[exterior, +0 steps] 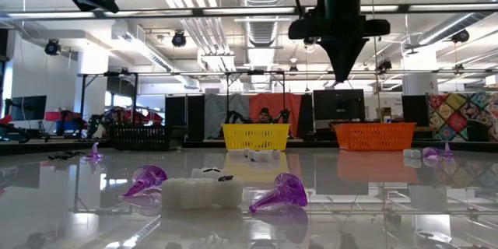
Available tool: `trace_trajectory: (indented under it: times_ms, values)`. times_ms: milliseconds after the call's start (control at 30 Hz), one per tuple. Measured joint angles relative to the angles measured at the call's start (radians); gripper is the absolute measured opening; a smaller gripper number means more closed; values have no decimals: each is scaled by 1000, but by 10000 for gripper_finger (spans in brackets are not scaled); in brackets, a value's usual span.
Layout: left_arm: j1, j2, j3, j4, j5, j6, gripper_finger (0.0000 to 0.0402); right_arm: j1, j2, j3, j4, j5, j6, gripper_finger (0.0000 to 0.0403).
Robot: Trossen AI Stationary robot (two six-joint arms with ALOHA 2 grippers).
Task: Sort Halloween decoration
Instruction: Put the purple witch hat toy into the orange basket
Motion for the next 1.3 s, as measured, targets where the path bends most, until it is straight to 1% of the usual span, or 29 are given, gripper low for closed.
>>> trace_trajectory:
  times_ms: [300,433,600,700,833,1000,1167,1300]
  values:
    - [0,-4,0,-1,-152,-47,113,-218,-18,-19,2,8,-243,9]
    - [1,-4,0,-1,-190,-54,113,-308,-17,-56,6,7,-318,9]
    - [2,-4,0,-1,-207,-70,113,-410,-17,-101,39,5,-431,9]
    - [2,-4,0,-1,-244,-90,113,-466,-17,-128,84,-16,-497,9]
    - [2,-4,0,-9,-288,-129,113,-538,-17,-170,142,-91,-567,9]
    - [2,-3,0,-31,-317,-159,113,-582,-17,-201,157,-106,-629,9]
    - [2,-2,0,-32,-354,-170,113,-596,-17,-207,172,-98,-696,9]
    - [2,-2,0,-35,-361,-175,113,-597,-17,-210,206,-98,-717,9]
